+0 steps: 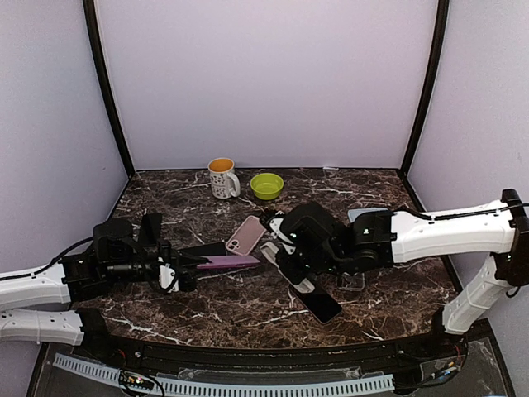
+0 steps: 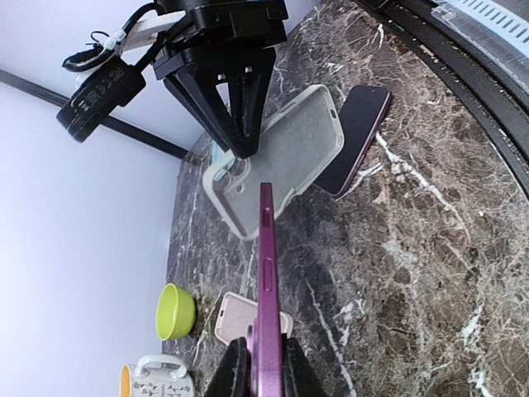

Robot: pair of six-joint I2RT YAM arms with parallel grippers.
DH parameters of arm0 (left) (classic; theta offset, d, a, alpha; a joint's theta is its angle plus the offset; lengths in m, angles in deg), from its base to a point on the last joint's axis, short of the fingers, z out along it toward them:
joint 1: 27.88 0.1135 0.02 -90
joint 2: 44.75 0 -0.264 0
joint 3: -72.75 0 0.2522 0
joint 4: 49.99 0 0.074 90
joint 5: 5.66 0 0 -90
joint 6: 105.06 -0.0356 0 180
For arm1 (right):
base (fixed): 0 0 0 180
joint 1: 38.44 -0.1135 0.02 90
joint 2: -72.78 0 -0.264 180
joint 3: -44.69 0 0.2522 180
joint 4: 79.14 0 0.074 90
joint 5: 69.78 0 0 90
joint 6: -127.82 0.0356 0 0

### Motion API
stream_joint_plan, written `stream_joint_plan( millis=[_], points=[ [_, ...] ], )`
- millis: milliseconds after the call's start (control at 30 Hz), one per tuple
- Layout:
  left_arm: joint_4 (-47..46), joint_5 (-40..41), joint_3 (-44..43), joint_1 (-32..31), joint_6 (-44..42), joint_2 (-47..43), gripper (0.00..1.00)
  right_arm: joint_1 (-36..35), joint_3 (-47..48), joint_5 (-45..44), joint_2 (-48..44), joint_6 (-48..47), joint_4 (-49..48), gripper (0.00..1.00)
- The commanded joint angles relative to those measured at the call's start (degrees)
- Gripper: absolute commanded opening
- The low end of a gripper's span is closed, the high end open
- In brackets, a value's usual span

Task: Take the phone out of the phone case
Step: Place the phone case at the center of the board.

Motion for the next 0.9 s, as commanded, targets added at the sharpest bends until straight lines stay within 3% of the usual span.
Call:
stream_joint_plan(
  millis=[0,233,633,867],
  points=[
    [-4.76,1.9,0.28,1.05,-0.73,-2.77,0.0,4.99,-1.83,-1.13,-4.33,2.99,-3.38,0.0],
    [-3.75,1.33,0.11,1.18,-0.72,-1.92,0.0,18.21,-3.54,7.93,-5.94,9.83,-15.46,0.0],
    [-2.01,-0.16,-0.81,1.15,2.75,-0.75,0.0,33.38,-4.58,26.54,4.94,25.9,-37.91,0.0],
    [-2.11,-0.23,-1.35,1.18,5.45,-0.01,0.0,39.47,-7.21,26.54,11.87,25.9,-46.94,0.0]
  ],
)
